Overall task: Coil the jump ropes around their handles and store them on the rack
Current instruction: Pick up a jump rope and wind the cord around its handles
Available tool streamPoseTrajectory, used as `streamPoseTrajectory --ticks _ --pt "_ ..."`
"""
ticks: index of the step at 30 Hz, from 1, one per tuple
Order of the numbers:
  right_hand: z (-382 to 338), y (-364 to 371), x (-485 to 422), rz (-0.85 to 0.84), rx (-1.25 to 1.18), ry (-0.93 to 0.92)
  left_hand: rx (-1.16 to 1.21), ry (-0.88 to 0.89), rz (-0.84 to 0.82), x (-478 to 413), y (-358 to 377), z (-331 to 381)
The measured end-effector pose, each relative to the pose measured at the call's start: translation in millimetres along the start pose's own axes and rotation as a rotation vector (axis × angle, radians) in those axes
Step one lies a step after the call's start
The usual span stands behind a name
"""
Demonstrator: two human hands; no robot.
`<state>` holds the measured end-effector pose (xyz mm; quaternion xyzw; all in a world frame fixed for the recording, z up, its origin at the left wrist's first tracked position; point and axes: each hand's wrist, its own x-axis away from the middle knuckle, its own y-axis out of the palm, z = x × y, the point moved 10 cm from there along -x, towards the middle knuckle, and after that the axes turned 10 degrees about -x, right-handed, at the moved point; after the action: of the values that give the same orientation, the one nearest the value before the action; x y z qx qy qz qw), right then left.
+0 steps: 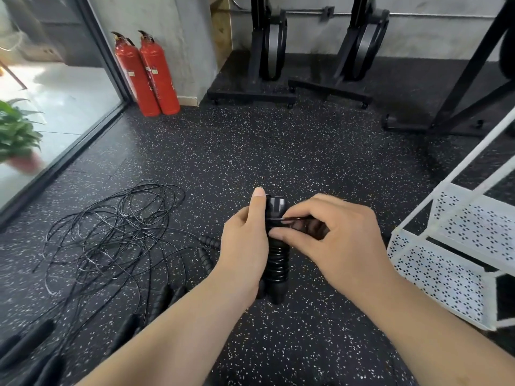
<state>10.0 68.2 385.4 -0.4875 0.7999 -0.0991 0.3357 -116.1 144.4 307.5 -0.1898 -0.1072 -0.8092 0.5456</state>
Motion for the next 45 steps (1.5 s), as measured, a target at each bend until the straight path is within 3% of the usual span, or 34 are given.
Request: streamPoseTrajectory --ticks 5,11,14,17,20,24,27,30,36,40,45 --pt "-8.8 -1.9 0.5 0.017 0.158 -0.091 -0.013 -0.11 -0.121 0.4 7.3 -4.4" --pt "5.6 -11.6 -4.2 0.115 -0.087 0.07 0.061 -0.145 -0.344 6.7 27.9 -10.7" --pt "20.2 -10.8 -2.8 0.176 -0.323 0.253 0.139 -0.12 -0.343 7.4 31.4 -10.9" --pt "22.2 -8.0 -0.6 0.236 -0.459 0.305 0.07 -0.068 -0.329 7.1 32.3 -9.3" --pt "16.5 -11.8 1.4 0.276 -0.343 0.289 -0.001 -0.068 -0.288 5.8 31.3 -13.9" --pt "5.5 -10.7 0.8 0.247 -0.19 0.228 0.117 -0.133 -0.3 8.9 38.2 -19.9" --pt "0.9 -6.0 -2.1 0.191 -0.178 0.205 0.17 -0.166 -0.33 17.3 44.5 -23.8" --pt "-3.6 -2.3 -4.8 0.099 -0.19 0.186 0.16 -0.137 -0.224 13.3 33.1 -18.2" --pt "26.7 -28.4 1.5 0.352 -0.445 0.373 0.276 -0.015 -0.111 -2.5 9.2 9.1" --pt "25.8 -20.2 8.4 0.379 -0.59 0.443 0.148 0.176 -0.048 -3.5 3.2 19.4" --pt "12.9 -8.4 18.5 0.358 -0.539 0.428 -0.031 0.424 0.003 1.3 1.7 33.7"
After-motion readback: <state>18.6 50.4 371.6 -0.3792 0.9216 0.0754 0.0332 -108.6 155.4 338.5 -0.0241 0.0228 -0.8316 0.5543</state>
